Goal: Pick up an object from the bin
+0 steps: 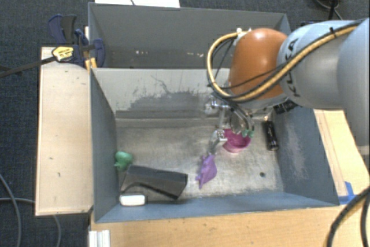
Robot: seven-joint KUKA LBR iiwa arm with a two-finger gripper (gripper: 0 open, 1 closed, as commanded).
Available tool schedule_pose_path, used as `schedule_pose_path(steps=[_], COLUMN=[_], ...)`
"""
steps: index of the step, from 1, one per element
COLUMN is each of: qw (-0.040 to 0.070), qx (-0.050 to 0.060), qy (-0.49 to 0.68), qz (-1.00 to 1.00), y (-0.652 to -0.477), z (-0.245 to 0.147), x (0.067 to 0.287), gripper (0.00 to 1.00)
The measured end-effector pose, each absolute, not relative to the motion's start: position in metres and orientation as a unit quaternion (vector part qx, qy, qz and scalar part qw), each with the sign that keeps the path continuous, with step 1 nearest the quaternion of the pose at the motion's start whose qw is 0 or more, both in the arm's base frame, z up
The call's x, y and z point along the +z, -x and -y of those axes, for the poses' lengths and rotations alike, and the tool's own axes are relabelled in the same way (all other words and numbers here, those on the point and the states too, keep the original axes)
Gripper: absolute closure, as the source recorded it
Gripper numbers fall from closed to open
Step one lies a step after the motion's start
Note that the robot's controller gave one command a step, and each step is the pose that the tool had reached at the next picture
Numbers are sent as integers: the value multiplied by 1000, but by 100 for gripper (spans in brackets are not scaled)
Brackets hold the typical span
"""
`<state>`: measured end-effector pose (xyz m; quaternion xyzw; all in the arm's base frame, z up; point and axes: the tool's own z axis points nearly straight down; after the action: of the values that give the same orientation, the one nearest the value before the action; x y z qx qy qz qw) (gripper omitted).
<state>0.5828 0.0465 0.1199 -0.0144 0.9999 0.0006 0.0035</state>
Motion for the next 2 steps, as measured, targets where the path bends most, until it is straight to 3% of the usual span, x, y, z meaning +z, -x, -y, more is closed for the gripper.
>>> schedule_pose_path(steps=[1, 2], qw=[2, 0], qx=[0, 0], qy=[52, 175], qz=[-999, -985], y=[-547, -528], z=[-32, -33], x=[108, 108], gripper=[0, 0])
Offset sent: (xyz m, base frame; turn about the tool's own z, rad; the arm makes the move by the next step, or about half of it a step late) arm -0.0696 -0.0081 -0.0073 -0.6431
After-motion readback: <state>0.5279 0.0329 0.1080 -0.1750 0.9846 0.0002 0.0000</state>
